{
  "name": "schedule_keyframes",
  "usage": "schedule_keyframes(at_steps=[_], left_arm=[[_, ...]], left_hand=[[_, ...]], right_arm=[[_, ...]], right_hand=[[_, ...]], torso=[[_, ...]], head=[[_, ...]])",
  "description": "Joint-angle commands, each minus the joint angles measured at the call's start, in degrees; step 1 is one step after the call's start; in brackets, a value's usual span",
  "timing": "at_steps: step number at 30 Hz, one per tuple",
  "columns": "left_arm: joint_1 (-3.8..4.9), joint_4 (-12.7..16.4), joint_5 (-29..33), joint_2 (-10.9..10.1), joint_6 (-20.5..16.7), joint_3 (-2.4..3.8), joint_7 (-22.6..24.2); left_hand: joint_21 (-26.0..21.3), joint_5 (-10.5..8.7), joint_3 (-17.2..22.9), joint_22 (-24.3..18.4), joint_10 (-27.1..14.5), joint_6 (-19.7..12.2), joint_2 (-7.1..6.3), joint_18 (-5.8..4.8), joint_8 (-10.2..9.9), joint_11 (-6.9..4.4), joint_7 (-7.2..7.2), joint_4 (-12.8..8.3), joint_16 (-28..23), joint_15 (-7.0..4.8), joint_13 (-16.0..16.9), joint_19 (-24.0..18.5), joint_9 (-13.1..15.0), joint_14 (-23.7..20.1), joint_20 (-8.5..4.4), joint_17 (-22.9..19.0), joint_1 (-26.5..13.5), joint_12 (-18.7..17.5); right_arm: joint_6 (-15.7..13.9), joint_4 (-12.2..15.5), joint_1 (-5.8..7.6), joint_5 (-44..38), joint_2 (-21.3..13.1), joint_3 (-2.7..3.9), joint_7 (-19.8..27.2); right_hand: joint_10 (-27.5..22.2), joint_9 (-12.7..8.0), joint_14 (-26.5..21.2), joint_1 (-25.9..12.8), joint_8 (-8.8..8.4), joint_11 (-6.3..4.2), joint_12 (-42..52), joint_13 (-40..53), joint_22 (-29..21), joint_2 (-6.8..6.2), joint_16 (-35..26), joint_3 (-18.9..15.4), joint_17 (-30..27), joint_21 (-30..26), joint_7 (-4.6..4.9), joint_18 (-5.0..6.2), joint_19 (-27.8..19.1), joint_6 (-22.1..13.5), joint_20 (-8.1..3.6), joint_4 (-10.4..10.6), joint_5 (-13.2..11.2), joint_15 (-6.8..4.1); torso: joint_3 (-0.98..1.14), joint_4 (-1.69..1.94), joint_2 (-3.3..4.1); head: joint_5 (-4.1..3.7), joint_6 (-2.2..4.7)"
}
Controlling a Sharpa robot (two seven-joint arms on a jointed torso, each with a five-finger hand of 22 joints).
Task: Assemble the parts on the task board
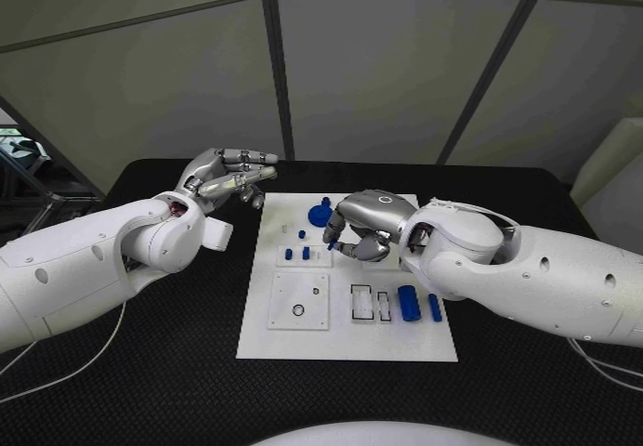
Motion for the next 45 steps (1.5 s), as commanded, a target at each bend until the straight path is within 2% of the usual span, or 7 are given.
schedule_keyframes(at_steps=[1,3,8,15,24,31,45], left_arm=[[0.14,0.0,0.2,0.5,0.8,0.05,0.1],[0.19,-0.1,0.2,0.8,0.8,0.05,0.1],[0.24,-0.2,0.2,1.2,0.9,0.06,0.2],[0.27,-0.3,0.2,1.5,1.1,0.06,0.2],[0.27,-0.4,0.2,1.7,1.3,0.06,0.2],[0.27,-0.5,0.2,1.7,1.4,0.06,0.2],[0.27,-0.5,0.2,1.7,1.6,0.06,0.1]], left_hand=[[-0.1,-0.07,-0.2,0.0,-0.4,0.0,0.43,2.15,0.1,0.13,0.08,-0.3,-0.3,0.1,0.0,-0.3,-0.1,-0.4,0.09,0.0,-0.2,0.4],[-0.1,-0.07,-0.2,0.0,-0.4,0.0,0.43,2.15,0.1,0.13,0.08,-0.3,-0.3,0.1,0.0,-0.3,-0.1,-0.4,0.09,0.0,-0.2,0.4],[-0.1,-0.07,-0.2,0.0,-0.4,0.0,0.43,2.15,0.1,0.13,0.08,-0.3,-0.3,0.1,0.0,-0.3,-0.1,-0.4,0.09,0.0,-0.2,0.4],[-0.2,-0.07,-0.2,0.0,-0.5,0.0,0.53,2.14,0.1,0.16,0.11,-0.3,-0.3,0.12,0.1,-0.3,-0.1,-0.4,0.11,-0.1,-0.2,0.6],[-0.2,-0.07,-0.2,0.0,-0.5,0.0,0.53,2.14,0.1,0.16,0.11,-0.3,-0.3,0.12,0.1,-0.3,-0.1,-0.4,0.11,-0.1,-0.2,0.6],[-0.2,-0.08,-0.2,0.0,-0.6,0.1,0.59,2.14,0.1,0.17,0.12,-0.3,-0.3,0.15,0.2,-0.3,-0.1,-0.4,0.13,-0.1,-0.3,0.7],[-0.2,-0.08,-0.2,0.0,-0.6,0.1,0.6,2.14,0.1,0.17,0.12,-0.3,-0.3,0.15,0.2,-0.3,-0.1,-0.4,0.14,-0.1,-0.3,0.7]], right_arm=[[2.2,0.0,-1.02,1.6,0.9,-0.28,0.9],[2.7,-0.2,-1.83,1.6,1.7,-0.42,1.1],[3.2,-1.0,-3.33,1.2,3.2,-0.59,1.5],[4.3,-1.9,-4.16,0.5,4.7,-0.73,1.4],[5.7,-2.4,-4.36,-0.3,5.3,-0.86,1.0],[6.9,-2.6,-4.41,-0.6,5.5,-0.91,0.8],[7.5,-3.1,-4.45,-3.3,5.8,-1.02,-0.5]], right_hand=[[0.6,-0.1,2.3,-0.1,-0.2,-0.31,0.0,0.0,0.2,-0.33,0.3,0.4,-0.1,0.3,0.1,-0.95,0.3,0.4,0.08,0.1,0.2,-0.22],[0.6,-0.1,2.3,-0.1,-0.21,-0.31,-0.1,0.0,0.2,-0.34,0.3,0.4,-0.1,0.3,0.11,-0.95,0.3,0.3,0.08,0.1,0.2,-0.21],[0.6,-0.1,2.3,-0.1,-0.23,-0.32,-0.1,0.1,0.3,-0.44,0.2,0.4,-0.3,0.4,0.1,-0.98,0.4,0.3,0.1,0.0,0.4,-0.2],[0.6,-0.1,2.2,-0.2,-0.23,-0.29,-0.1,0.1,0.5,-0.57,0.2,0.4,-0.4,0.5,0.13,-1.0,0.4,0.2,0.12,-0.1,0.5,-0.19],[0.5,-0.1,2.2,-0.4,-0.24,-0.26,-0.2,0.1,0.5,-0.73,0.1,0.3,-0.6,0.6,0.17,-0.99,0.4,0.2,0.15,-0.2,0.6,-0.16],[0.5,-0.1,2.2,-0.4,-0.24,-0.25,-0.2,0.1,0.5,-0.76,0.1,0.2,-0.5,0.6,0.18,-0.99,0.4,0.2,0.16,-0.2,0.6,-0.15],[0.6,-0.1,2.2,-0.6,-0.21,-0.25,-0.2,0.1,0.5,-0.73,0.2,0.2,-0.5,0.6,0.18,-1.01,0.4,0.2,0.19,-0.1,0.6,-0.13]], torso=[[-0.04,-0.02,0.03],[0.0,-0.12,-0.03],[0.11,-0.23,0.02],[0.12,-0.1,-0.06],[0.15,-0.15,-0.02],[0.09,-0.18,-0.04],[0.11,-0.11,-0.05]], head=[[0.61,-0.22],[1.03,-0.43],[1.43,-0.72],[1.78,-1.12],[2.0,-1.45],[1.98,-1.52],[2.08,-1.88]])
